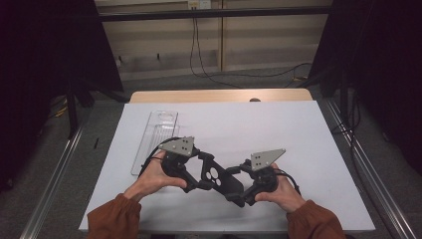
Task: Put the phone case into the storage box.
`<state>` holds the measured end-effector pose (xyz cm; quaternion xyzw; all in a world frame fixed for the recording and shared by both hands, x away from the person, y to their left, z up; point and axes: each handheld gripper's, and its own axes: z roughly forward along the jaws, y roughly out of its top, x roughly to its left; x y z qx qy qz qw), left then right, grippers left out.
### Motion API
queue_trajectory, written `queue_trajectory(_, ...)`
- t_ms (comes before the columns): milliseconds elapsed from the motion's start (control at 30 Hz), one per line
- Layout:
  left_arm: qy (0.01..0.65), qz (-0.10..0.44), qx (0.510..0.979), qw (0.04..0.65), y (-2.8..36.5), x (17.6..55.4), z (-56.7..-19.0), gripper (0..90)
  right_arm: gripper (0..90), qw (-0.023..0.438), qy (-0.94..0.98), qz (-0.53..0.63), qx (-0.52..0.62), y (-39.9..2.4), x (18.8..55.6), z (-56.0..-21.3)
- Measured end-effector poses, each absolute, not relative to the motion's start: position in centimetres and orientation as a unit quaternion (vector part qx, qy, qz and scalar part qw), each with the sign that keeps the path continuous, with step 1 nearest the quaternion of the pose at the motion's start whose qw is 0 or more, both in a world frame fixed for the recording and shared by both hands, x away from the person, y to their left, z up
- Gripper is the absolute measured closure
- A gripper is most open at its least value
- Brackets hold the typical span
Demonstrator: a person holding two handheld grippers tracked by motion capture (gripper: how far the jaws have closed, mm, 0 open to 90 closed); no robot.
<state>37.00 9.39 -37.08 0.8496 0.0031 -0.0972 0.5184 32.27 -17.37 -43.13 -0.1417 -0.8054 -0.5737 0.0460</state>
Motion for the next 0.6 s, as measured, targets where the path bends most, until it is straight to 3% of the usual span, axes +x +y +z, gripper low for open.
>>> queue_trajectory(600,0.002,-0.109,0.848,0.518,9.08,36.91,-37.2,12.3,14.6,0.047,-0.804,-0.576,-0.138,-17.43,32.21,-43.01)
